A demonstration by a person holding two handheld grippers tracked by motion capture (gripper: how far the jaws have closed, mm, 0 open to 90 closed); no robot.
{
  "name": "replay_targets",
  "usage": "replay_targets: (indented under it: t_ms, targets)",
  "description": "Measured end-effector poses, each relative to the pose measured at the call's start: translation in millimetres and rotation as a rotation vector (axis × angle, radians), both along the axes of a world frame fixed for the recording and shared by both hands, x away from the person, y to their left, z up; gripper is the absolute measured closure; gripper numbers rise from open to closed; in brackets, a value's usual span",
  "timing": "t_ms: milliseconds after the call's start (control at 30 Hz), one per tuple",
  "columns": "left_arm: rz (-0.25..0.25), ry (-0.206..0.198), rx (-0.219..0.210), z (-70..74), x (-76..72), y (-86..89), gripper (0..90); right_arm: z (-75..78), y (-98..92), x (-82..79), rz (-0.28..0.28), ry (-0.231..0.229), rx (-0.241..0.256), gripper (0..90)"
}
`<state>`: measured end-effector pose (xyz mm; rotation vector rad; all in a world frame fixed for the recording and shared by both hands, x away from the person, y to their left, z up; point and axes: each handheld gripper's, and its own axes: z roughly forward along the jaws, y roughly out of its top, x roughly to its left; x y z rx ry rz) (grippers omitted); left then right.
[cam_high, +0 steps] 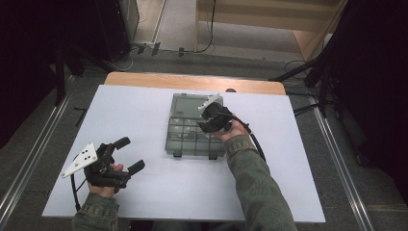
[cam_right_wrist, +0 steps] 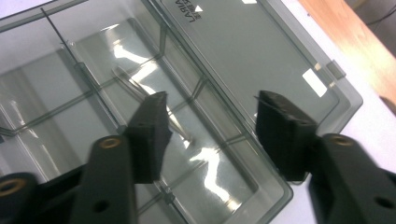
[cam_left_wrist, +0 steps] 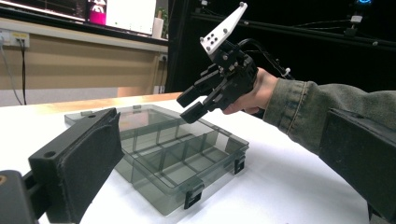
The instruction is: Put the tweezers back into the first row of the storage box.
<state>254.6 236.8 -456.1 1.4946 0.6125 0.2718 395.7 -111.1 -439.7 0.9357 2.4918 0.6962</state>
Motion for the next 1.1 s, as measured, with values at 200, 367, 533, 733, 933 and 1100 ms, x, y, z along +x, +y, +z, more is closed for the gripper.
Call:
replay_targets:
  t_ms: [200, 367, 533, 733, 933, 1100]
  targets:
    - [0.0, -0.004, -0.002, 0.3, -0.8, 0.0, 0.0, 3.9, -6.4, -0.4, -0.042, 0.03, 0.059, 26.8]
    - [0.001, -0.006, -0.004, 0.4, -1.2, 0.0, 0.0, 10.2, -13.3, -4.4, -0.072, 0.042, 0.118, 13.5]
    - [0.002, -0.007, -0.007, 0.5, -0.9, -0.4, 0.0, 15.6, -22.9, -12.3, -0.106, 0.019, 0.176, 0.7]
    - [0.001, -0.008, -0.004, 0.1, 0.6, -1.1, 0.0, 17.8, -40.2, -24.7, -0.145, -0.01, 0.221, 0.0]
    - [0.0, -0.006, -0.003, -0.1, 1.3, -1.8, 0.0, 18.3, -62.6, -41.9, -0.17, -0.037, 0.31, 0.0]
    - [0.004, -0.007, 0.006, -0.1, 0.8, -2.4, 0.0, 17.2, -74.5, -59.3, -0.168, -0.04, 0.361, 0.0]
